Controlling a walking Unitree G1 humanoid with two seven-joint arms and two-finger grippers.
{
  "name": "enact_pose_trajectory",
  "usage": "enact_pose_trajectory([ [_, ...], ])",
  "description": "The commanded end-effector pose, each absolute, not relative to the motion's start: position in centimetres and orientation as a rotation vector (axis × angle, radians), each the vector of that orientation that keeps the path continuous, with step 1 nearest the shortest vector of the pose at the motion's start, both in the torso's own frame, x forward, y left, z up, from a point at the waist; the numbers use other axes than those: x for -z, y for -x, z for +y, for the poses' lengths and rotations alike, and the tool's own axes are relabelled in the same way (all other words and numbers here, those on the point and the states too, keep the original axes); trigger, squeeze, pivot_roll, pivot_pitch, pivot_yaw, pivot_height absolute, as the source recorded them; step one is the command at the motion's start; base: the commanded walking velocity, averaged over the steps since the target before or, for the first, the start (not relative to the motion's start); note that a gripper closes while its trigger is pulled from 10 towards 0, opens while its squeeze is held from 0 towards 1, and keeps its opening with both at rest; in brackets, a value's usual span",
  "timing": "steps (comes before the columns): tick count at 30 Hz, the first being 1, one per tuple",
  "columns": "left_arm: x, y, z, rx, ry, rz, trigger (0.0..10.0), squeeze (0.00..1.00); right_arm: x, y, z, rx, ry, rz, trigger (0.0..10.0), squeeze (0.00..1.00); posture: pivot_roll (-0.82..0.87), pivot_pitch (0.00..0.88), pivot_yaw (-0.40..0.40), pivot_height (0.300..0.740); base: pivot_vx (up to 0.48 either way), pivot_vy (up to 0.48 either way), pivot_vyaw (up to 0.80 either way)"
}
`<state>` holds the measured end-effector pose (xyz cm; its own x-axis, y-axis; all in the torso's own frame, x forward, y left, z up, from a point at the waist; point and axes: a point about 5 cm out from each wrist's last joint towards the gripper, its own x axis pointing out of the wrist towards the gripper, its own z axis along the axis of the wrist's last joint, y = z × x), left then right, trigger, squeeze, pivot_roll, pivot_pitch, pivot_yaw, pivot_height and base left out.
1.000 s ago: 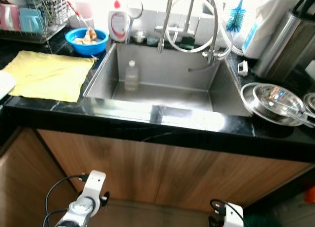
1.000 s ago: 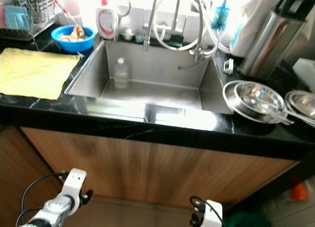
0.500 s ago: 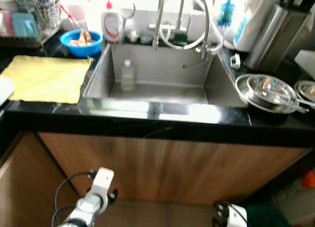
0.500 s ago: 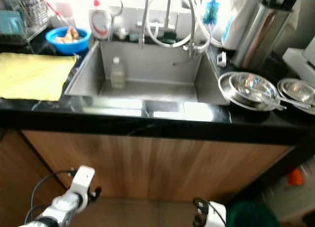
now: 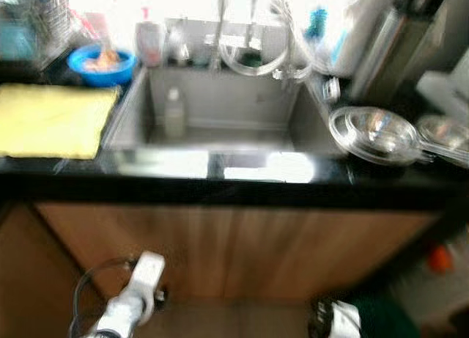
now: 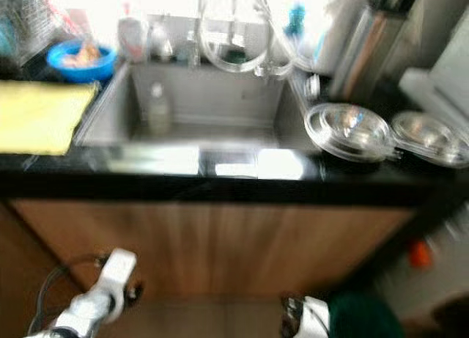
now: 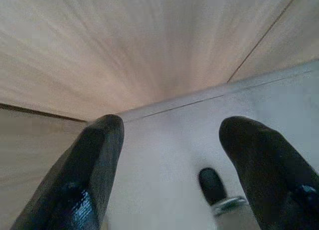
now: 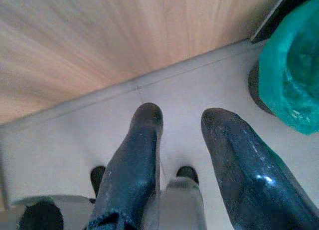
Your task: Kitchen organization
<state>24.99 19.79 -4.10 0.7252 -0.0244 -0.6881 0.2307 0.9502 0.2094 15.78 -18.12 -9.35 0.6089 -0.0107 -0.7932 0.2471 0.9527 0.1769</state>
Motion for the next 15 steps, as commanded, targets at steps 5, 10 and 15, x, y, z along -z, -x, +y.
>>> enact_pose_trajectory([
  [5, 4.12, -25.18, 18.75, 0.169, -0.288, 0.740, 10.0, 0.00, 9.30, -15.53, -19.34, 0.176, -0.258, 0.907, 10.0, 0.00, 0.13, 0.000, -0.070, 0.740, 0.310, 0.000, 0.00],
  [10, 4.09, -25.22, 18.79, 0.162, -0.283, 0.739, 10.0, 0.00, 9.19, -15.72, -19.39, 0.153, -0.223, 0.903, 10.0, 0.00, 0.12, 0.000, -0.069, 0.740, 0.123, 0.000, 0.39],
  [15, 4.23, -25.06, 18.75, 0.159, -0.279, 0.746, 10.0, 0.00, 9.27, -15.61, -19.38, 0.178, -0.254, 0.909, 10.0, 0.00, 0.12, 0.000, -0.071, 0.740, 0.000, 0.000, 0.42],
])
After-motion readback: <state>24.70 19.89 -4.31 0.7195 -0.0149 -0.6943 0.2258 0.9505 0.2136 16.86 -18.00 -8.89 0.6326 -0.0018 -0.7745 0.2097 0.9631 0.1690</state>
